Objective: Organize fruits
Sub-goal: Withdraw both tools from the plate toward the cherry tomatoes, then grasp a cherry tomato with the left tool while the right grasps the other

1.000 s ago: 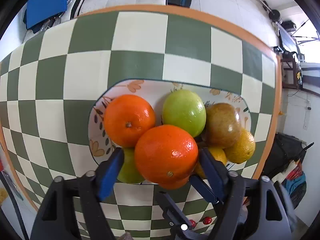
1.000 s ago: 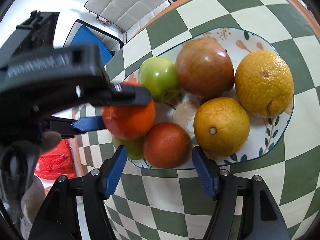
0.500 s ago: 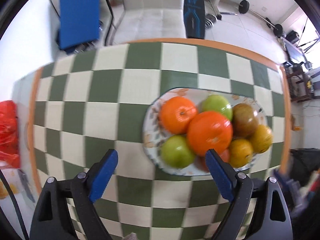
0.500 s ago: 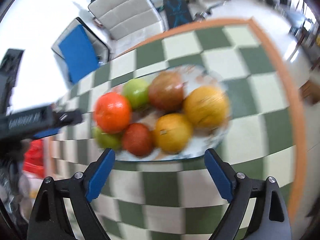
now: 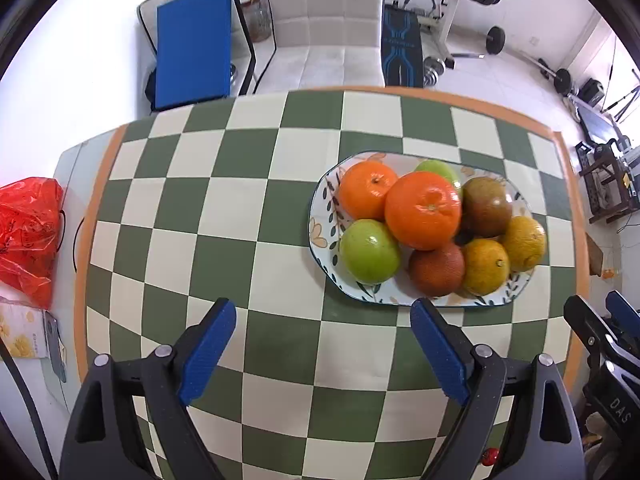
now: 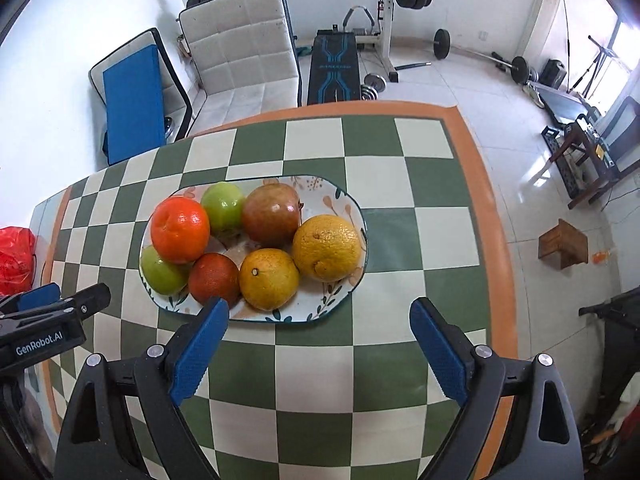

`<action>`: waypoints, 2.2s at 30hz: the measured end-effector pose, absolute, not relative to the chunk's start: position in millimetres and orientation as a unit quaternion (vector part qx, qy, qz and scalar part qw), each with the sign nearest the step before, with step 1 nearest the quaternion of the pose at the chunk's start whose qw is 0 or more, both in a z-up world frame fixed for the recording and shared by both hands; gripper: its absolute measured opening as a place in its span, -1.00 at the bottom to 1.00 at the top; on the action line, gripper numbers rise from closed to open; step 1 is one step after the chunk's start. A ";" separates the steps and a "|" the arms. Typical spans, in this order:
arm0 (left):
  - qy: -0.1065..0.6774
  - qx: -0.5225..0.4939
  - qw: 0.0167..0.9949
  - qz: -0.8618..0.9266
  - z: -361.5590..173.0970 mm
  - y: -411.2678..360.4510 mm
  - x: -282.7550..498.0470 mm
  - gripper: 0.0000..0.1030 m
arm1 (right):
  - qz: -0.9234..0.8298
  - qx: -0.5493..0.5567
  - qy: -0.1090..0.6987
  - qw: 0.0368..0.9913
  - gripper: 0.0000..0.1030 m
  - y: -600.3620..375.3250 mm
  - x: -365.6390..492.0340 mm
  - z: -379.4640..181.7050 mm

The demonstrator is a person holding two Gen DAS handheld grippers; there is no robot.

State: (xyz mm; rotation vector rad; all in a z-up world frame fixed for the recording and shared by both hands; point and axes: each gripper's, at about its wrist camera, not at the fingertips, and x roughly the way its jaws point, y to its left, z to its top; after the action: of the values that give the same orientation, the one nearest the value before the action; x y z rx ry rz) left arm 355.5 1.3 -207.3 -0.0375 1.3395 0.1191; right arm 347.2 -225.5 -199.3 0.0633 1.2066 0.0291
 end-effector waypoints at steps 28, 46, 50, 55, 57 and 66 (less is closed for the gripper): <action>0.476 -0.003 0.879 0.019 -57.2 -35.3 233.7 0.73 | 0.030 0.014 0.455 0.890 0.83 -242.9 211.6 -42.2; 0.465 -0.009 0.885 0.008 -45.8 -39.5 214.1 0.75 | 0.038 0.050 0.434 0.899 0.90 -250.4 177.2 -11.7; 0.506 0.010 0.863 0.019 -78.6 -45.5 224.7 1.00 | 0.044 0.070 0.490 0.868 0.90 -261.4 185.5 -59.8; 0.600 0.042 0.798 0.016 -160.1 -64.3 236.0 1.00 | 0.031 0.129 0.608 0.783 0.73 -292.3 180.2 -183.1; 0.647 0.050 0.761 0.004 -201.1 -75.6 236.2 1.00 | 0.021 0.150 0.645 0.749 0.38 -302.1 171.4 -228.6; 0.747 0.033 0.664 -0.030 -301.0 -112.1 217.0 1.00 | 0.013 0.178 0.705 0.686 -0.11 -313.2 129.3 -333.2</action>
State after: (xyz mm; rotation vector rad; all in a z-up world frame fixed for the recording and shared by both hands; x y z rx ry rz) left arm 217.0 -112.1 -301.0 0.0738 1.6868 -0.0678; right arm 129.3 -313.2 -333.2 0.3981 1.5796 0.0290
